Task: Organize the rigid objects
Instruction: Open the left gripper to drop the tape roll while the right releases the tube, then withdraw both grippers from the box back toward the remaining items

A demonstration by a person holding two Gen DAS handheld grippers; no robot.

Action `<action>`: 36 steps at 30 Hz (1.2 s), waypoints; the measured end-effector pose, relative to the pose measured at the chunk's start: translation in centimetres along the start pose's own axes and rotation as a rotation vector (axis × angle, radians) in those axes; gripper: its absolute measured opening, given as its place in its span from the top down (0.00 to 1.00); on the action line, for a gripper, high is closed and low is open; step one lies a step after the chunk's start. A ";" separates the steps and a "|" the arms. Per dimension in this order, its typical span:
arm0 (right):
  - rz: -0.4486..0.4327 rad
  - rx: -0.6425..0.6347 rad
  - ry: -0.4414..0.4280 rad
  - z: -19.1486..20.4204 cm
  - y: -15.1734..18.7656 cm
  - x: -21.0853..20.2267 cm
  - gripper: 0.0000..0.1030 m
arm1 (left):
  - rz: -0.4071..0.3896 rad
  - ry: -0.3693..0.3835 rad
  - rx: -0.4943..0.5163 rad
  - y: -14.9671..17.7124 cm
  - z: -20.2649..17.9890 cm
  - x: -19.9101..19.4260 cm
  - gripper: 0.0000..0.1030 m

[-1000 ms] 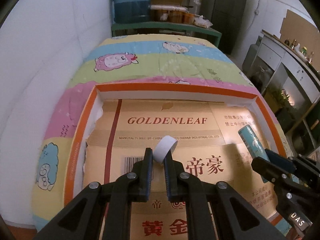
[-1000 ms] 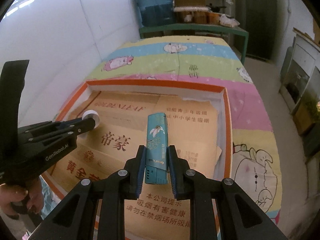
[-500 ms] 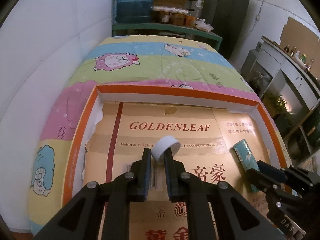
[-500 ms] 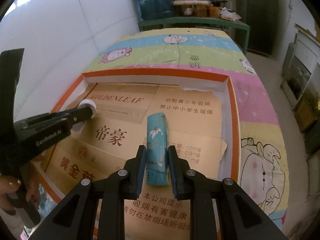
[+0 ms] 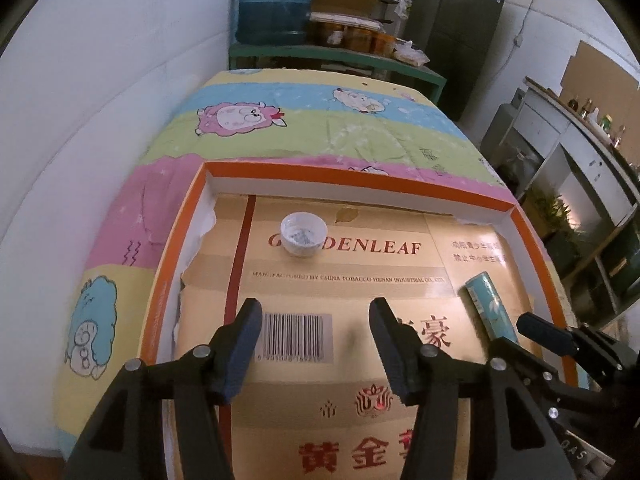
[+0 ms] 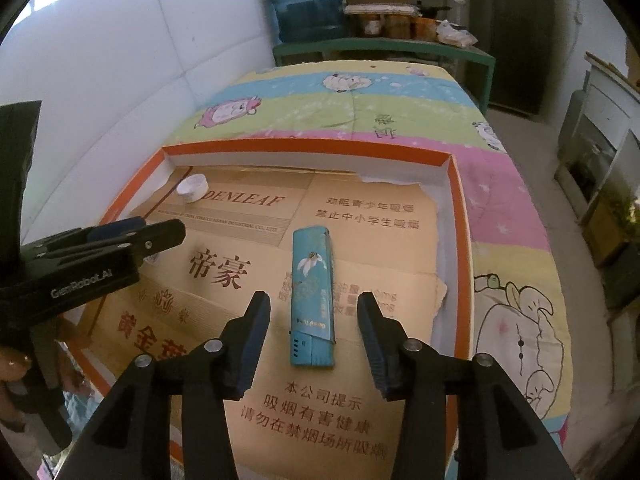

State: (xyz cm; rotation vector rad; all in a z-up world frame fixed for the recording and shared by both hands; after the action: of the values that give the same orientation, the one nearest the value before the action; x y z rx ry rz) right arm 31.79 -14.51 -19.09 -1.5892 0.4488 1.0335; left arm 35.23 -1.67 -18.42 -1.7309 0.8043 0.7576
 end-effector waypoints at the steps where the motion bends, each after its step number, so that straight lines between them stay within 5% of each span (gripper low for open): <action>1: -0.002 0.000 0.004 0.0 0.0 -0.2 0.52 | 0.000 0.003 -0.005 0.1 0.1 -0.2 0.46; 26: -0.093 -0.003 0.041 3.1 1.7 -8.2 0.48 | -0.243 0.041 0.050 1.9 -1.3 -12.6 0.46; 36: -0.117 -0.014 0.057 5.1 2.9 -11.8 0.48 | -0.266 0.040 0.043 2.9 -0.4 -15.9 0.46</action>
State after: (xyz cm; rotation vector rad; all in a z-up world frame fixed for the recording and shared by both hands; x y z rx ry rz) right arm 21.30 -13.45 -11.26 -1.6411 0.3834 0.9061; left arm 23.72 -0.29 -7.11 -1.7746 0.5972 0.5239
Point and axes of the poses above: each gripper's, at about its wrist camera, not at the fingertips, and x roughly the way its jaws point, z to its left, y to its underside, the point moved 9 cm from there along x, roughly the way its jaws point, and after that the axes turned 12 degrees about -x, right-handed, at the moved point
